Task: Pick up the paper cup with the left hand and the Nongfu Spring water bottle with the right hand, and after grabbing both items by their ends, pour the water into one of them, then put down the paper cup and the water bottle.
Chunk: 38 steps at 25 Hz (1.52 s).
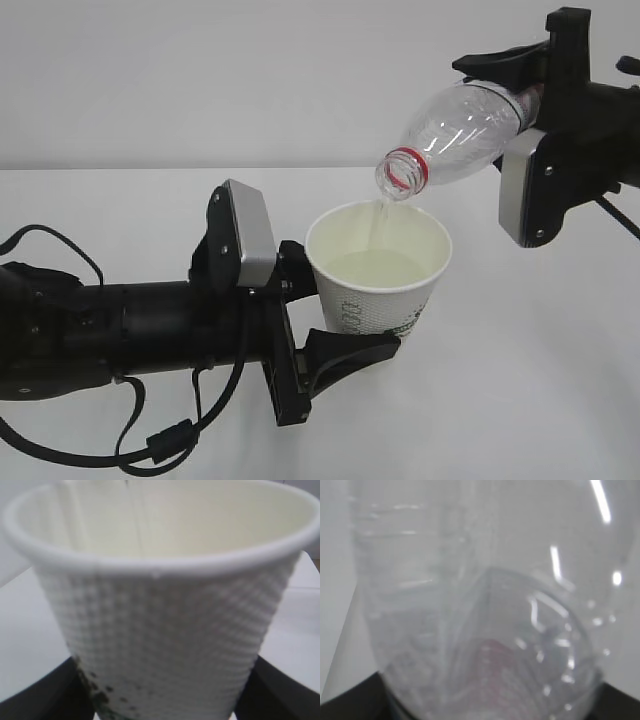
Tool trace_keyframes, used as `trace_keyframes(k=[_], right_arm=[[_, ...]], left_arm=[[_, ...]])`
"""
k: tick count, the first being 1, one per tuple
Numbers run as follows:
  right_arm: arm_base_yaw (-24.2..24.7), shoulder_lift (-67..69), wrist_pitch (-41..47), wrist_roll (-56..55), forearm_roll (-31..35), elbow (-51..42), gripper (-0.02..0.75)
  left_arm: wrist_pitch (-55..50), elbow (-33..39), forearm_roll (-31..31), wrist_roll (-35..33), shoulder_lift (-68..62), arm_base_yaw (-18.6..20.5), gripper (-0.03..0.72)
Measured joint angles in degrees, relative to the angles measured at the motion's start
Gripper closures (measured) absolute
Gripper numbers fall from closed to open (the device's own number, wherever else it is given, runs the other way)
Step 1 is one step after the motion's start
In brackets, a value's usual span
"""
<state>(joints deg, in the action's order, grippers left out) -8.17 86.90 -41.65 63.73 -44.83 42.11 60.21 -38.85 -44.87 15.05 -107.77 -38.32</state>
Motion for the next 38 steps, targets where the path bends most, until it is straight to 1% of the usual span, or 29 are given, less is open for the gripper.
trace_keyframes(k=[38], right_arm=[[0.0, 0.0, -0.5, 1.3, 0.0, 0.0, 0.28]], left_arm=[[0.4, 0.0, 0.0, 0.0, 0.0, 0.0, 0.159]])
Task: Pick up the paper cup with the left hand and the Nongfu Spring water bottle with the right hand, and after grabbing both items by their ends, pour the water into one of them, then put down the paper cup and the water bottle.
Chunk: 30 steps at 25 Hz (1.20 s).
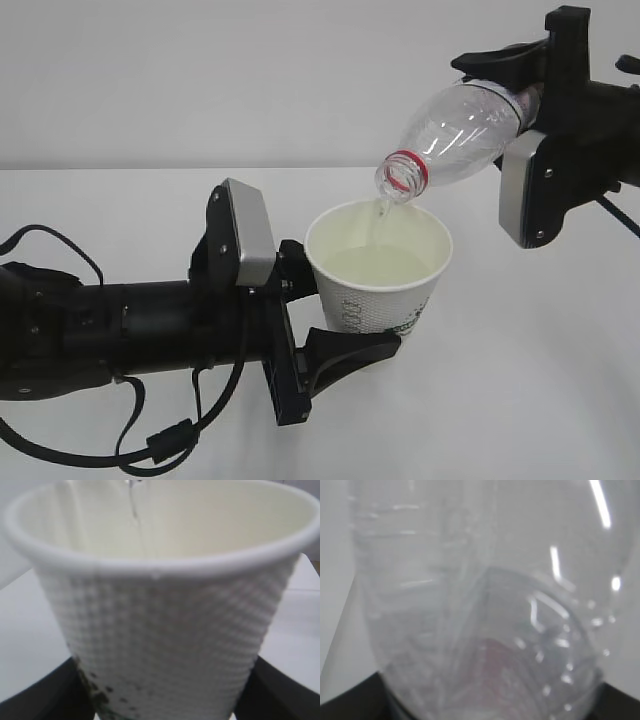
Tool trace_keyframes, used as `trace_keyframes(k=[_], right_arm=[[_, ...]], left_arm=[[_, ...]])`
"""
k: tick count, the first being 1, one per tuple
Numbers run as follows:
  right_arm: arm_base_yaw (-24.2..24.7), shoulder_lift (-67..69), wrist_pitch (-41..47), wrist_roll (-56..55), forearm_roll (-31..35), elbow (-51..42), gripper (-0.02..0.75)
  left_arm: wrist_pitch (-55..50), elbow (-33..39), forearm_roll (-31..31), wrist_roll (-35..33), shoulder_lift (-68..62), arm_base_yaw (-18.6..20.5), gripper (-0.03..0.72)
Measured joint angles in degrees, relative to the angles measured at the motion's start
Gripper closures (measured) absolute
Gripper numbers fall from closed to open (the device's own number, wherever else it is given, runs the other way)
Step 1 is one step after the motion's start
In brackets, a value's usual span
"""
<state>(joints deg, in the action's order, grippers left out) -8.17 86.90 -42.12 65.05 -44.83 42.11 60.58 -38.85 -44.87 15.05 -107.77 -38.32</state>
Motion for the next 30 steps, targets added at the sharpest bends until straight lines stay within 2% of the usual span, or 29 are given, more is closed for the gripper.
trace_keyframes(k=[30], right_arm=[[0.0, 0.0, -0.4, 0.1, 0.1, 0.0, 0.28]], left_arm=[[0.0, 0.0, 0.0, 0.0, 0.0, 0.0, 0.16]])
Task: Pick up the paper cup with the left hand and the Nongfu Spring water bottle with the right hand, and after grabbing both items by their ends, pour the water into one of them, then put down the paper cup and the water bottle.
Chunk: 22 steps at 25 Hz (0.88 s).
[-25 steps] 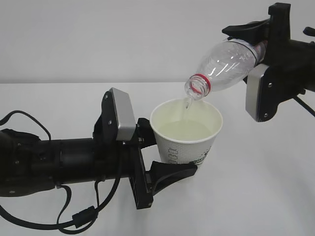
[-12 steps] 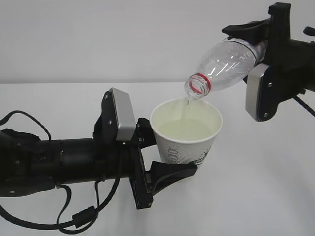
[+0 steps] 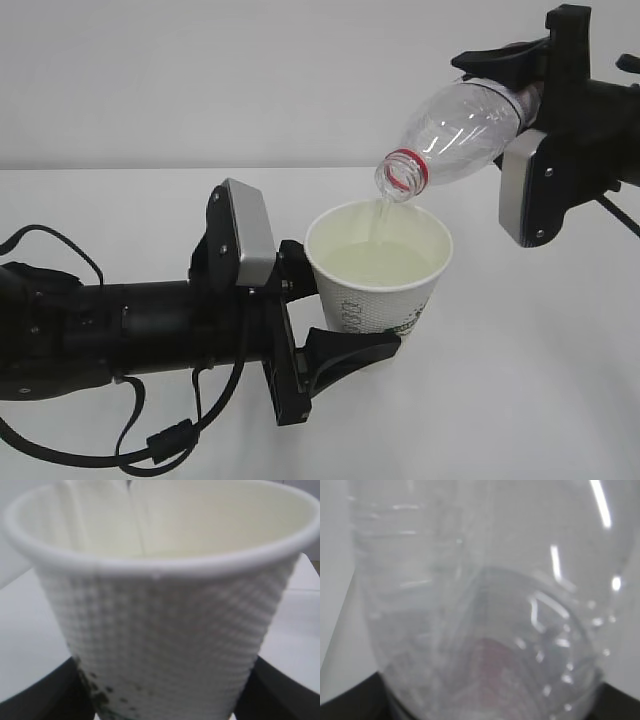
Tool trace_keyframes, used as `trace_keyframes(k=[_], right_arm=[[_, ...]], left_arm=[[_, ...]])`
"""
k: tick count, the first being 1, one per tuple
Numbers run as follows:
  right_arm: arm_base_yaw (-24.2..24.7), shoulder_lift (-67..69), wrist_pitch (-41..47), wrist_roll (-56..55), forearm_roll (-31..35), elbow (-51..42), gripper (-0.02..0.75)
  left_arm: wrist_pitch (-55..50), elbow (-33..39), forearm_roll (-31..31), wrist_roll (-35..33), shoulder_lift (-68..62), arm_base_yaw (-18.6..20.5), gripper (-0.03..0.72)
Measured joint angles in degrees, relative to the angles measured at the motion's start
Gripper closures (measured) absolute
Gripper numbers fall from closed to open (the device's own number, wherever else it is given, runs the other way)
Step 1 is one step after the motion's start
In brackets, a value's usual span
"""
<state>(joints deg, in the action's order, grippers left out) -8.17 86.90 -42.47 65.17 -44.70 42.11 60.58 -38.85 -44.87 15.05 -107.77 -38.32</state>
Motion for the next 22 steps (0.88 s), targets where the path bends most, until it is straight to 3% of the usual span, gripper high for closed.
trace_keyframes(k=[22], right_arm=[[0.0, -0.1, 0.0, 0.0, 0.0, 0.0, 0.28]], left_arm=[[0.0, 0.0, 0.0, 0.0, 0.0, -0.1, 0.16]])
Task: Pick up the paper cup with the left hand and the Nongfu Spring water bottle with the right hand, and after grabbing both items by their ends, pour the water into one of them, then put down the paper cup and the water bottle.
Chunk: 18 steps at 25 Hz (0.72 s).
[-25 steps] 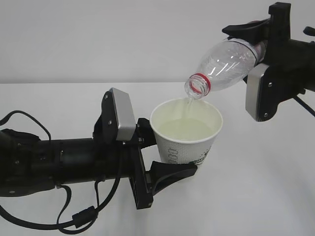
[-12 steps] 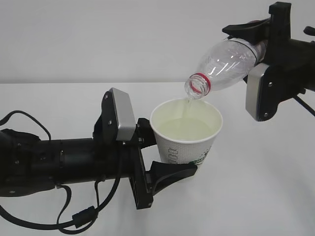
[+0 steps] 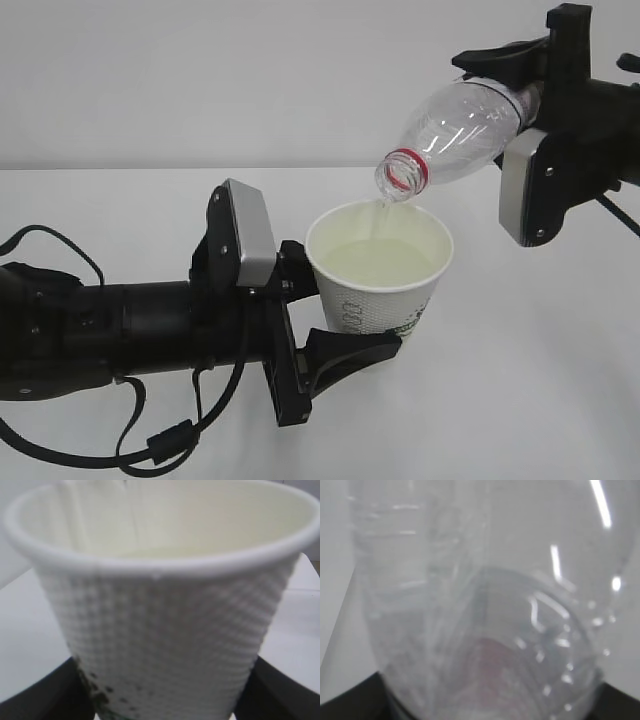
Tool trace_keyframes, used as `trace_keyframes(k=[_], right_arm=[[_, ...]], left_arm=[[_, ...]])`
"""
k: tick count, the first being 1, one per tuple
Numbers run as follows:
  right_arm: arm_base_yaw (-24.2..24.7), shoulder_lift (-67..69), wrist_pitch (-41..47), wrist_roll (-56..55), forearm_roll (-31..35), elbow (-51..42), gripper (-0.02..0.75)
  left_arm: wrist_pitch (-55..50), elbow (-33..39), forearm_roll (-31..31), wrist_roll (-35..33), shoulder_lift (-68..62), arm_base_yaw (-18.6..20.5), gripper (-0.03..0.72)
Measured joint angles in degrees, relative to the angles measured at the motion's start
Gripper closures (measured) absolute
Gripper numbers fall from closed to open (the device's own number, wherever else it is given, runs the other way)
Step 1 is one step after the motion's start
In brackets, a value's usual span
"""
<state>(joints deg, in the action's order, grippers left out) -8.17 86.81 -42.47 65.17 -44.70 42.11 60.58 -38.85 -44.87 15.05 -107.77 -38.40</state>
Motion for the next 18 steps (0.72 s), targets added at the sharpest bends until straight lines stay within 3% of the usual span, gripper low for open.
trace_keyframes(k=[18], right_arm=[[0.0, 0.0, 0.0, -16.0, 0.0, 0.0, 0.28]], left_arm=[[0.0, 0.0, 0.0, 0.0, 0.0, 0.0, 0.16]])
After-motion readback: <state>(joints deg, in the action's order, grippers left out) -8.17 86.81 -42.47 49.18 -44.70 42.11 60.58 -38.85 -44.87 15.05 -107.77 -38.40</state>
